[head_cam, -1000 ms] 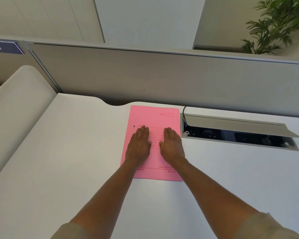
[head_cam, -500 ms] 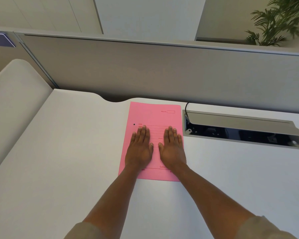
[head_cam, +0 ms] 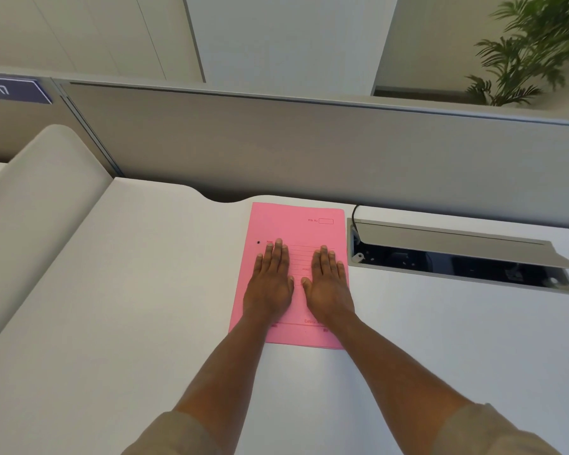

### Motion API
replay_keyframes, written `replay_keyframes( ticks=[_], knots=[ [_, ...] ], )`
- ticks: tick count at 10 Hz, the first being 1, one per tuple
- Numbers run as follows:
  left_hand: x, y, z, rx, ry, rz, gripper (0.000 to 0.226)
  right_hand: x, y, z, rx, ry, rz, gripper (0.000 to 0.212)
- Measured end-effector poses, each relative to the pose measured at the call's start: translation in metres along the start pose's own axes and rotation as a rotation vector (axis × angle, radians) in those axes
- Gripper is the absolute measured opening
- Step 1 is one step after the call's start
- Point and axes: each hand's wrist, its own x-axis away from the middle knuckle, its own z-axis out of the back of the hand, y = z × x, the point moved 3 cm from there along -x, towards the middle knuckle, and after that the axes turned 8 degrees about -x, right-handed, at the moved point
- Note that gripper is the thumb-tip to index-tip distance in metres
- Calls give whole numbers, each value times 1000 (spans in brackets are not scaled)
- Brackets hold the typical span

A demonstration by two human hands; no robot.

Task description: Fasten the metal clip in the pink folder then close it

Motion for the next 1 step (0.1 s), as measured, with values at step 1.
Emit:
replay_keyframes(
  ticks=[1],
  knots=[
    [-1, 5, 12, -33, 63, -21, 66, -1, -5, 10, 36, 42, 31, 70]
  ],
)
